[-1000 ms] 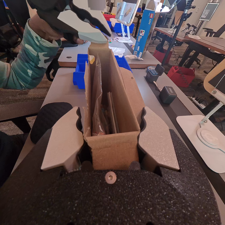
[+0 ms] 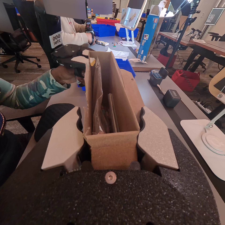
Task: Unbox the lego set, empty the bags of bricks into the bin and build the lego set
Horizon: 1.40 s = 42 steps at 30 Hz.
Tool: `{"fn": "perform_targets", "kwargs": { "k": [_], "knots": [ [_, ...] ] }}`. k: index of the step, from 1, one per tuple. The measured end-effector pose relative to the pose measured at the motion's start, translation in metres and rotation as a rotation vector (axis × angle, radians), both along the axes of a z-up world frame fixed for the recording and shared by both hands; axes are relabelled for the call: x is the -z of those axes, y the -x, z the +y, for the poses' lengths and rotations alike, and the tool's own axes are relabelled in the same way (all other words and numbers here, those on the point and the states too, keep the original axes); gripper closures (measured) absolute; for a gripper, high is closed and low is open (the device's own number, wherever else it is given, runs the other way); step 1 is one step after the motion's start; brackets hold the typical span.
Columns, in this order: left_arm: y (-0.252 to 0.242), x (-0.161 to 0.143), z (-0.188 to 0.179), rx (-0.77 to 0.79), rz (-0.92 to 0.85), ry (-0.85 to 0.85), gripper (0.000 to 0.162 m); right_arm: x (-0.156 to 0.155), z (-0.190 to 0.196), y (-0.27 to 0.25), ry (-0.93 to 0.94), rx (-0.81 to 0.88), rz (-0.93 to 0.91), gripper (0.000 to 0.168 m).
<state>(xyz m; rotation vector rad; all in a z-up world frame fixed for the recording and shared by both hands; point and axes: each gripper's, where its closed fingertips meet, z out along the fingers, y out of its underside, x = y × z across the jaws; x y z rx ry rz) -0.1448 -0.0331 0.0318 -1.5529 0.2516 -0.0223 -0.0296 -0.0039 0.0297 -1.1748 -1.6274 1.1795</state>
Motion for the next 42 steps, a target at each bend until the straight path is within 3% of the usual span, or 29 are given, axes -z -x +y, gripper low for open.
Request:
{"fn": "perform_targets", "kwargs": {
  "k": [3, 10, 13, 17, 20, 24, 28, 31, 32, 35, 40, 42],
  "knots": [
    [-0.002, -0.001, -0.009, 0.111, 0.041, 0.014, 0.159, 0.0, -0.004, -0.001, -0.012, -0.039, 0.0, 0.075],
    [0.01, -0.013, -0.043, 0.281, 0.152, -0.012, 0.104, 0.0, -0.012, -0.003, -0.032, -0.123, -0.003, 0.075],
    [-0.004, -0.022, -0.061, 0.405, 0.157, -0.051, 0.073, 0.0, -0.015, -0.005, -0.043, -0.133, 0.002, 0.075],
    [-0.037, -0.023, -0.063, 0.524, 0.19, -0.064, 0.053, 0.0, -0.018, -0.007, -0.063, -0.15, 0.004, 0.075],
    [-0.052, -0.002, -0.042, 0.507, 0.302, 0.006, 0.048, -0.001, -0.025, -0.01, -0.105, -0.192, 0.024, 0.075],
    [-0.072, 0.022, -0.032, 0.563, 0.244, 0.033, 0.045, -0.002, -0.035, -0.018, -0.159, -0.214, 0.062, 0.075],
    [-0.075, 0.027, -0.042, 0.512, 0.309, -0.047, 0.071, 0.001, -0.041, -0.025, -0.279, -0.197, 0.099, 0.075],
    [-0.076, 0.043, -0.05, 0.504, 0.394, -0.062, 0.098, 0.012, -0.037, -0.025, -0.469, -0.147, 0.118, 0.075],
    [-0.077, 0.046, -0.052, 0.492, 0.434, -0.092, 0.1, 0.018, -0.035, -0.025, -0.527, -0.136, 0.116, 0.076],
    [-0.079, 0.05, -0.055, 0.48, 0.481, -0.16, 0.099, 0.022, -0.04, -0.027, -0.556, -0.16, 0.176, 0.077],
    [-0.077, 0.048, -0.055, 0.479, 0.41, -0.234, 0.077, 0.026, -0.046, -0.033, -0.585, -0.161, 0.186, 0.077],
    [-0.073, 0.056, -0.054, 0.468, 0.405, -0.217, 0.077, 0.028, -0.047, -0.035, -0.598, -0.162, 0.185, 0.077]
  ]
}}
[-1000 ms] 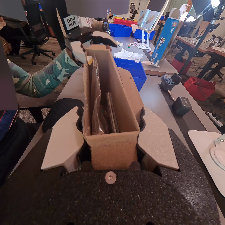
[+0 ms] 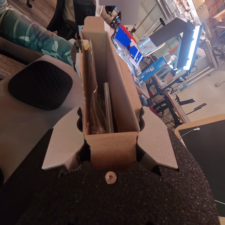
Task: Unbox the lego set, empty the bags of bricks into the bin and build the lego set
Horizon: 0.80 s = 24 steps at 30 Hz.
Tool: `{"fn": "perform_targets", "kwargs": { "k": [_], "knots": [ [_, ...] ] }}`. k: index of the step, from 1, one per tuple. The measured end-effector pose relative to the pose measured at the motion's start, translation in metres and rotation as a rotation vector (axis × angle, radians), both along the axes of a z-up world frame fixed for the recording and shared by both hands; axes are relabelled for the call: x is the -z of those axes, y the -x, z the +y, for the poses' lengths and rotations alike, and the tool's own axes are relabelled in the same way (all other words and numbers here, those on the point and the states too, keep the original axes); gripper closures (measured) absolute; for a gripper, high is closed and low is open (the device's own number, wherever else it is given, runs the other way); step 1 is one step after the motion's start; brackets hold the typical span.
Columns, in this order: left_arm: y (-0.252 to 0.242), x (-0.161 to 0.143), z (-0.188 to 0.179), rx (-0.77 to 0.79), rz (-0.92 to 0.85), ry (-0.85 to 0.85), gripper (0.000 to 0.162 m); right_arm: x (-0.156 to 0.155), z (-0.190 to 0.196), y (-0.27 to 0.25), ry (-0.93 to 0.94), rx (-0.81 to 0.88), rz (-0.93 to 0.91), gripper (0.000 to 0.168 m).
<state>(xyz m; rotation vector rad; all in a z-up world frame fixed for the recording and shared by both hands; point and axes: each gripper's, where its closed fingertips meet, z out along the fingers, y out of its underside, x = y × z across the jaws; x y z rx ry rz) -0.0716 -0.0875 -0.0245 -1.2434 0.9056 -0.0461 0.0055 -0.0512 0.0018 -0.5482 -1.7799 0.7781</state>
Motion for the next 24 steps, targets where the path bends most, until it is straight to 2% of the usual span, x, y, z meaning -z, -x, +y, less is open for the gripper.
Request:
{"fn": "perform_targets", "kwargs": {
  "k": [5, 9, 11, 17, 20, 22, 24],
  "knots": [
    [0.008, 0.026, 0.01, -0.053, 0.068, 0.034, 0.076, 0.0, -0.002, -0.001, 0.0, -0.009, 0.015, 0.077],
    [-0.004, 0.023, 0.02, 0.001, 0.119, 0.006, 0.076, -0.001, -0.002, 0.001, 0.012, -0.012, 0.02, 0.077],
    [-0.01, 0.027, 0.023, 0.047, 0.166, 0.032, 0.094, -0.003, 0.002, 0.001, 0.022, 0.007, 0.019, 0.076],
    [-0.013, 0.026, 0.029, 0.042, 0.134, 0.056, 0.097, -0.005, 0.01, -0.005, 0.086, 0.091, 0.015, 0.07],
    [-0.015, 0.027, 0.029, 0.033, 0.143, 0.051, 0.097, -0.016, 0.009, -0.024, 0.183, 0.137, 0.048, 0.069],
    [-0.015, 0.027, 0.03, 0.025, 0.132, 0.056, 0.097, -0.032, 0.009, -0.048, 0.258, 0.171, 0.136, 0.078],
    [-0.015, 0.027, 0.031, 0.017, 0.133, 0.059, 0.097, -0.048, 0.011, -0.076, 0.299, 0.228, 0.233, 0.095]
  ]
}}
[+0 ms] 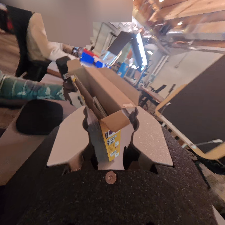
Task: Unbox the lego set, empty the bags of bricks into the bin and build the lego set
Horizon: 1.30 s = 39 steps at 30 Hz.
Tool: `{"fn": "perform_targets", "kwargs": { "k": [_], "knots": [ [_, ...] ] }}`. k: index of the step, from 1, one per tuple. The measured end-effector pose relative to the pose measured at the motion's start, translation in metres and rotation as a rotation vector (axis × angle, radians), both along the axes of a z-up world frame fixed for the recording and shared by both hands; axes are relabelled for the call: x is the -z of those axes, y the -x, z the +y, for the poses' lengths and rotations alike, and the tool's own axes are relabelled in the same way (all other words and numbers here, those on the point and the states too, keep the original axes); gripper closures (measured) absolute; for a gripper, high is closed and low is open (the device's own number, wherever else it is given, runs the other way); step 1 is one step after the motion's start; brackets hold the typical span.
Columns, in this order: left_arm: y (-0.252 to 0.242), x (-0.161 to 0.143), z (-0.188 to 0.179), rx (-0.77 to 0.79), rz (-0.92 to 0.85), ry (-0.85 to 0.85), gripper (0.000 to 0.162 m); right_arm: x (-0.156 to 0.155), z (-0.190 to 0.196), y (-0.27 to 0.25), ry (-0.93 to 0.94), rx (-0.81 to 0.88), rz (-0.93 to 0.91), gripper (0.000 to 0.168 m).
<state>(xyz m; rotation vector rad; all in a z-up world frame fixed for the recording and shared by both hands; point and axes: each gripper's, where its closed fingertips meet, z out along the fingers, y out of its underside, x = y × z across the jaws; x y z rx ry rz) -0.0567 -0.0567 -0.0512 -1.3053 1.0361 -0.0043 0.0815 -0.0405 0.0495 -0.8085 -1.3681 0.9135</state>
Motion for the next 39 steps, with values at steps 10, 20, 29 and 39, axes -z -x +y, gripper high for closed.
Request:
{"fn": "perform_targets", "kwargs": {
  "k": [10, 20, 29, 39],
  "knots": [
    [-0.014, 0.004, -0.008, -0.032, 0.068, -0.058, 0.097, 0.012, -0.057, 0.0, -0.156, 0.102, -0.506, 0.145],
    [-0.026, 0.005, -0.013, -0.04, 0.14, -0.094, 0.097, 0.046, -0.057, 0.027, -0.356, 0.125, -0.844, 0.149],
    [-0.022, 0.003, -0.01, -0.058, 0.1, -0.059, 0.097, 0.053, -0.046, 0.037, -0.43, 0.16, -0.931, 0.168],
    [-0.014, 0.002, -0.006, -0.069, 0.027, -0.017, 0.097, 0.039, -0.042, 0.047, -0.479, 0.163, -0.909, 0.168]
  ]
}}
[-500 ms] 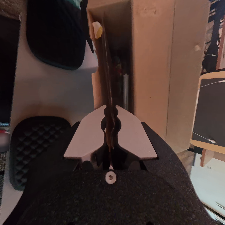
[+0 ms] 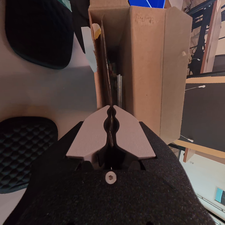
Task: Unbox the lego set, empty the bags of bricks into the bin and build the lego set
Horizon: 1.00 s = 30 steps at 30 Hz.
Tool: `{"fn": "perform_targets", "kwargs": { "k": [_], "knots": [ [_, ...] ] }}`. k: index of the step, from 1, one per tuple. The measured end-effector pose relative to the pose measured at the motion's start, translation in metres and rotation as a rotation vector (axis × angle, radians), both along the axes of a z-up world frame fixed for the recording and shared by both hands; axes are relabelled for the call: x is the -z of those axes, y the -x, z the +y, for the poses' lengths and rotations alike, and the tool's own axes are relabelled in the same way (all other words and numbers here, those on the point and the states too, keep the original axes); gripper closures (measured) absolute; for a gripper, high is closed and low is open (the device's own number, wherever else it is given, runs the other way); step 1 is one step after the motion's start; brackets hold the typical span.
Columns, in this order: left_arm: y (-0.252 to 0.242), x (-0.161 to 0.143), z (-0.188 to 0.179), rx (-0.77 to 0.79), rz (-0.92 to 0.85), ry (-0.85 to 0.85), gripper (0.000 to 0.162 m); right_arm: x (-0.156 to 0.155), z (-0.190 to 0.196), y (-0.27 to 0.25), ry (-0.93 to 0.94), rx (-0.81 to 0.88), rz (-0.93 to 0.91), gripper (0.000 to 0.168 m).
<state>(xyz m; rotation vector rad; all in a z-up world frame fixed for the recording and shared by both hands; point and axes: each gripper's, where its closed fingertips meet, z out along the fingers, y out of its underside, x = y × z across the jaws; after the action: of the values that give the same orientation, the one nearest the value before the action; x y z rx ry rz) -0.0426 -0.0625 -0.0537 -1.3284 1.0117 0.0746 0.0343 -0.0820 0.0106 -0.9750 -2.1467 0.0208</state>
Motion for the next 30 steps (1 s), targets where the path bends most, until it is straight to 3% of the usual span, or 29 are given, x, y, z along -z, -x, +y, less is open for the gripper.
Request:
{"fn": "perform_targets", "kwargs": {
  "k": [21, 26, 30],
  "knots": [
    [0.012, -0.009, 0.017, -0.042, -0.13, 0.129, 0.097, -0.05, 0.028, 0.024, -0.008, -0.009, 0.106, 0.168],
    [0.013, -0.009, 0.02, -0.045, -0.134, 0.146, 0.097, -0.12, 0.008, 0.025, 0.066, -0.13, 0.383, 0.168],
    [0.015, -0.01, 0.022, -0.04, -0.146, 0.156, 0.097, -0.112, 0.005, 0.022, 0.158, -0.15, 0.27, 0.162]
  ]
}}
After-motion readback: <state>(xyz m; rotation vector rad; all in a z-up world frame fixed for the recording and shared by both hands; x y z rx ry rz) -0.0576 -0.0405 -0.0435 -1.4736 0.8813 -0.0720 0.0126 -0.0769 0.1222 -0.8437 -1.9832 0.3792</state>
